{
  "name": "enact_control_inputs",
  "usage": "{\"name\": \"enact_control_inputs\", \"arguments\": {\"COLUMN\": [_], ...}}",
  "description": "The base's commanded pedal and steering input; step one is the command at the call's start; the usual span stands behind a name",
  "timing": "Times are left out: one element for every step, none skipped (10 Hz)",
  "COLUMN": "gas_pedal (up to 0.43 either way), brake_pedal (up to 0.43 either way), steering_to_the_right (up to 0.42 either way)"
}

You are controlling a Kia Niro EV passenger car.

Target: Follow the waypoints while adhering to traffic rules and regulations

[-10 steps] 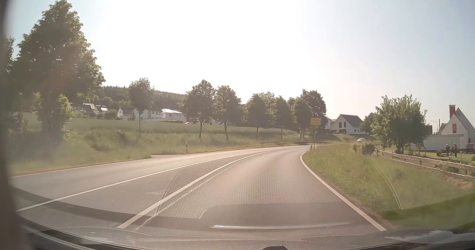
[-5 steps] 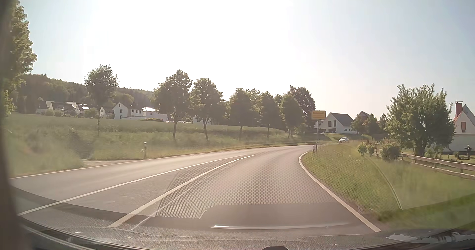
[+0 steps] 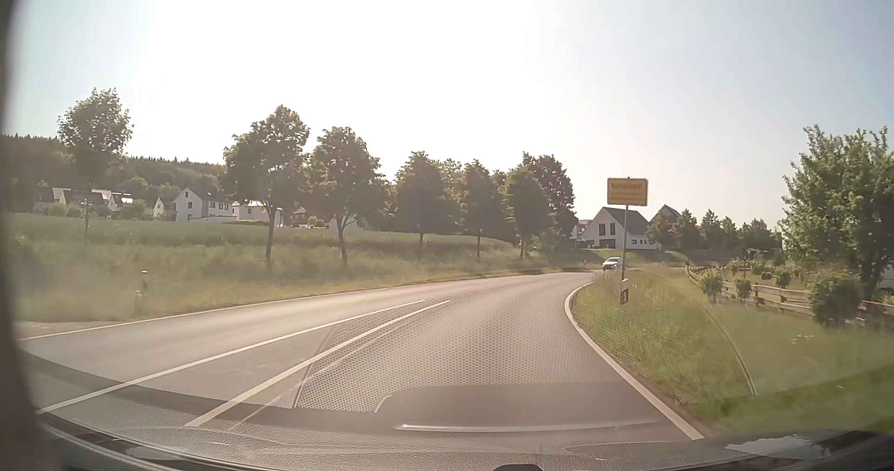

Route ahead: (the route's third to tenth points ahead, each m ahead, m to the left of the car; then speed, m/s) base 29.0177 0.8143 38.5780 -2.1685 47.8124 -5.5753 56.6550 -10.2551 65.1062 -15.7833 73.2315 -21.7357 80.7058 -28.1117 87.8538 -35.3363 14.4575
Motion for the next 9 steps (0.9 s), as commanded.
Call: {"name": "enact_control_inputs", "arguments": {"gas_pedal": [0.157,0.157,0.157,0.157,0.157,0.157,0.157,0.157,0.157], "brake_pedal": [0.0,0.0,0.0,0.0,0.0,0.0,0.0,0.0,0.0], "steering_to_the_right": [0.032,0.032,0.033,0.034,0.037,0.04,0.044,0.046,0.046]}}
